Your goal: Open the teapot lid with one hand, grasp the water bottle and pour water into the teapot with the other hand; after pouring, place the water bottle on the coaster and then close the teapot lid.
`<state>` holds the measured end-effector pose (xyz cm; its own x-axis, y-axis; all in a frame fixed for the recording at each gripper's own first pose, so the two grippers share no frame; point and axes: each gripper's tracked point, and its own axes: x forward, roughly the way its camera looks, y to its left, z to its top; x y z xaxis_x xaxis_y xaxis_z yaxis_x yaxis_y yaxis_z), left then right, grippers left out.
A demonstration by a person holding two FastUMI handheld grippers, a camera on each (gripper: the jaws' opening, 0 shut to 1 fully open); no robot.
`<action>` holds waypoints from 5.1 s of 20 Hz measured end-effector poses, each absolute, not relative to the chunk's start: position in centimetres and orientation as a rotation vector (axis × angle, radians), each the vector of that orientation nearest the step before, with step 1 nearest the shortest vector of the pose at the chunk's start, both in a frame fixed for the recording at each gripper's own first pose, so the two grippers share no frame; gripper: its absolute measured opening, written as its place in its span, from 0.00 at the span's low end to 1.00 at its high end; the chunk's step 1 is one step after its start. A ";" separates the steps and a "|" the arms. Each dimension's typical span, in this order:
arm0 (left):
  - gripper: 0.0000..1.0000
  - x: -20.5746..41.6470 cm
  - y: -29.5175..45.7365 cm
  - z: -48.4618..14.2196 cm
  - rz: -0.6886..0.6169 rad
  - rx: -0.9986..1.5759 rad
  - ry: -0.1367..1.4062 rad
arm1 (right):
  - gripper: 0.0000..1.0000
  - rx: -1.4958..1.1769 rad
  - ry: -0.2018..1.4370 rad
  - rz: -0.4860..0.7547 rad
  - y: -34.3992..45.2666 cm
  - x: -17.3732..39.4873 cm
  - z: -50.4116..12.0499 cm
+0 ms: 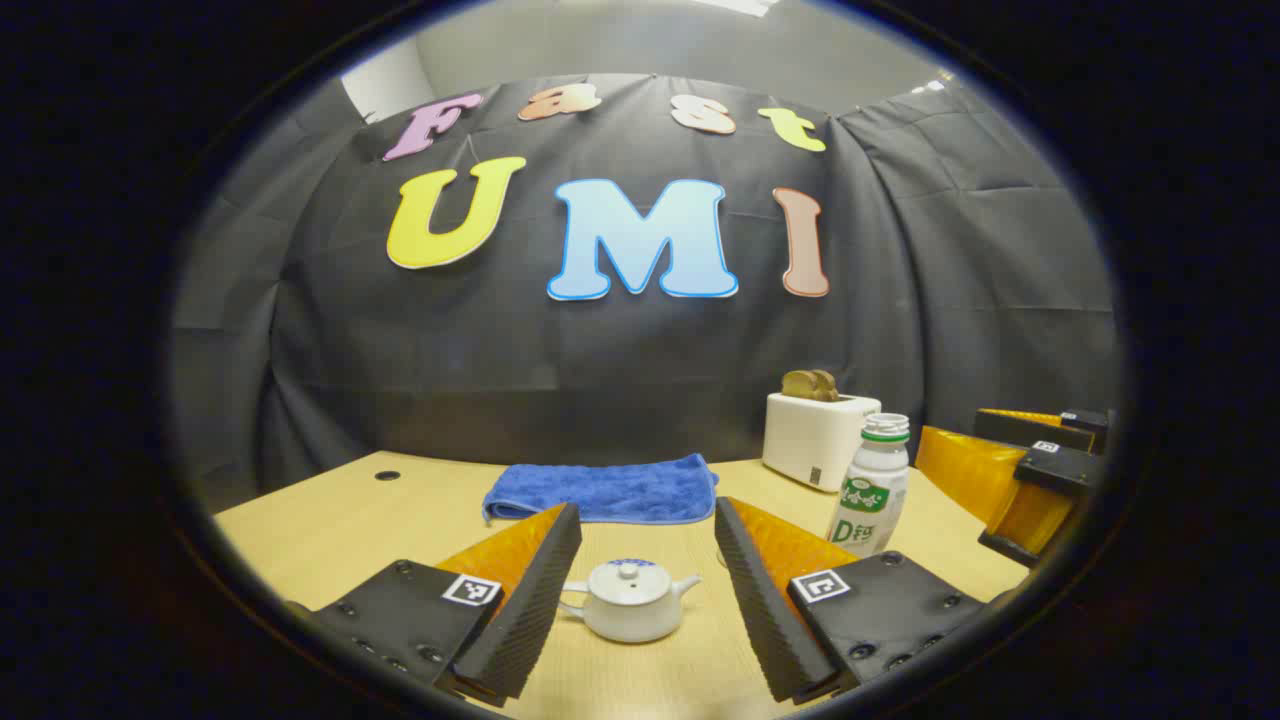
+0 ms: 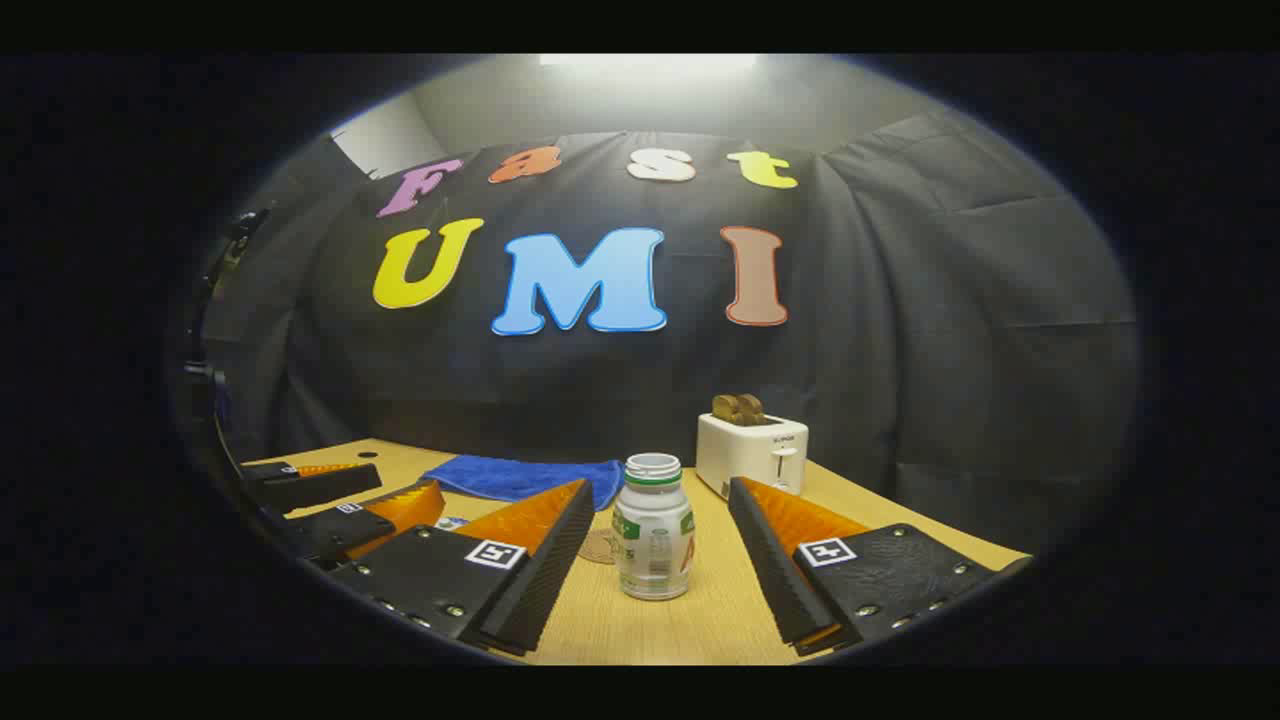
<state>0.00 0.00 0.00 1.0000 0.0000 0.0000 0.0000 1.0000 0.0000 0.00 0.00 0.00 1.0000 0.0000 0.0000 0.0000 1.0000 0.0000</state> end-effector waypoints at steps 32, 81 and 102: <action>0.51 5.9 1.6 -7.7 0.047 0.100 0.157 | 0.84 0.080 0.140 -0.014 -2.0 1.5 -5.3; 0.07 -4.9 10.6 -3.1 -0.026 -0.042 0.059 | 0.84 -0.053 0.313 -0.005 0.6 6.2 -11.8; 0.15 -5.9 13.4 -2.9 -0.002 -0.058 0.058 | 0.80 -0.576 0.277 -0.124 0.4 5.8 -9.1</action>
